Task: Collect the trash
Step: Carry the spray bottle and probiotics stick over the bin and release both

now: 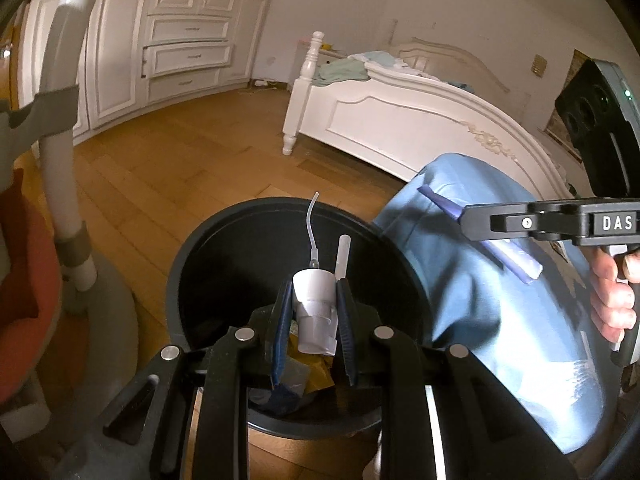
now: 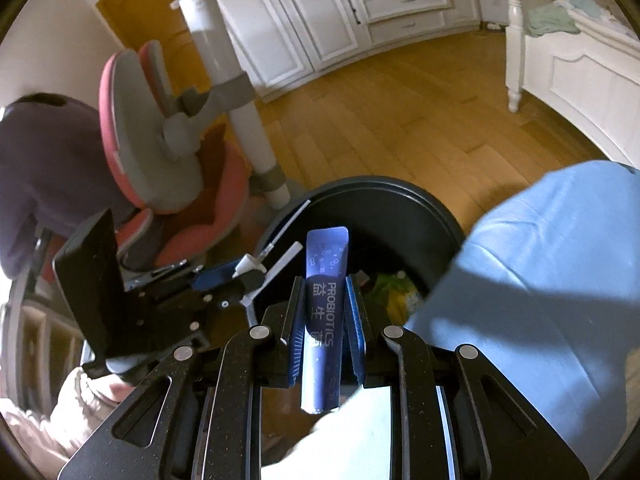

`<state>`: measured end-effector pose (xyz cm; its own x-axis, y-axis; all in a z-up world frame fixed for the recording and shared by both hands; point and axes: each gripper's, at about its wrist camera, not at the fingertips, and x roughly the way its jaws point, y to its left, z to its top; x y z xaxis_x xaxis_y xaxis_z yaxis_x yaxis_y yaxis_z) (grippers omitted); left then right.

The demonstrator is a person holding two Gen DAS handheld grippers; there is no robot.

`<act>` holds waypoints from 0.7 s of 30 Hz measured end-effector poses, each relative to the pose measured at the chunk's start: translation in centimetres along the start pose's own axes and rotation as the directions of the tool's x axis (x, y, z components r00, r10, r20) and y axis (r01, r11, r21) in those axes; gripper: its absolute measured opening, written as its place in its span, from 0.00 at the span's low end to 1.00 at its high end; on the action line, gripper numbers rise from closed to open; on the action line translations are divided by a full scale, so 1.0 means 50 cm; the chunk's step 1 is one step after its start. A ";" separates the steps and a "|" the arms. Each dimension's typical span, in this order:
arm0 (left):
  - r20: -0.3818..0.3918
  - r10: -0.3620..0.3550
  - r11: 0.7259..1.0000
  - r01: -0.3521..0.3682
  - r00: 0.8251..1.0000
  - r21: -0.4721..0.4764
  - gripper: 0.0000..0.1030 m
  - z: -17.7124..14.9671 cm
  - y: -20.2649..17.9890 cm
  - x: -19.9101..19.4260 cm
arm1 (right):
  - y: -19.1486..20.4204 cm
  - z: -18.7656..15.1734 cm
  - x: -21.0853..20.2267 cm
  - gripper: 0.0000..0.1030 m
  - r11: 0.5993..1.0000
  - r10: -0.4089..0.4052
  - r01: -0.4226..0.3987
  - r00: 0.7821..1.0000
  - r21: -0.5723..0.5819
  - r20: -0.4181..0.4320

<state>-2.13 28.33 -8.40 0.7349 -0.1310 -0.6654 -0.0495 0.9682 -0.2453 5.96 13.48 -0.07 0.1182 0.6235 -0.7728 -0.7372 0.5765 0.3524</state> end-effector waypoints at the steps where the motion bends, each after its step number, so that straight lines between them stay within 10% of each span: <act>1: -0.003 0.000 1.000 0.000 1.000 -0.003 0.22 0.000 0.000 0.004 | 0.003 0.006 0.010 0.20 1.000 -0.002 0.002 1.000 -0.004 -0.005; 11: -0.043 0.027 1.000 -0.027 0.999 0.014 0.24 0.012 0.003 0.034 | -0.007 0.022 0.063 0.20 1.000 -0.005 0.006 0.999 0.016 -0.033; 15: -0.039 0.052 0.998 -0.051 0.998 0.027 0.30 0.020 0.004 0.030 | -0.018 0.022 0.058 0.47 0.999 0.002 -0.002 1.000 0.037 -0.010; 21: -0.017 0.036 0.999 -0.036 0.999 0.020 0.44 0.027 -0.010 0.016 | -0.035 0.013 0.029 0.50 0.998 0.016 -0.018 0.999 0.061 0.027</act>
<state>-0.60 28.01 -7.83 0.7213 -0.0995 -0.6854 -0.0620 0.9764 -0.2070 7.86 13.74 -1.45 0.1240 0.6470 -0.7523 -0.6974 0.5961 0.3978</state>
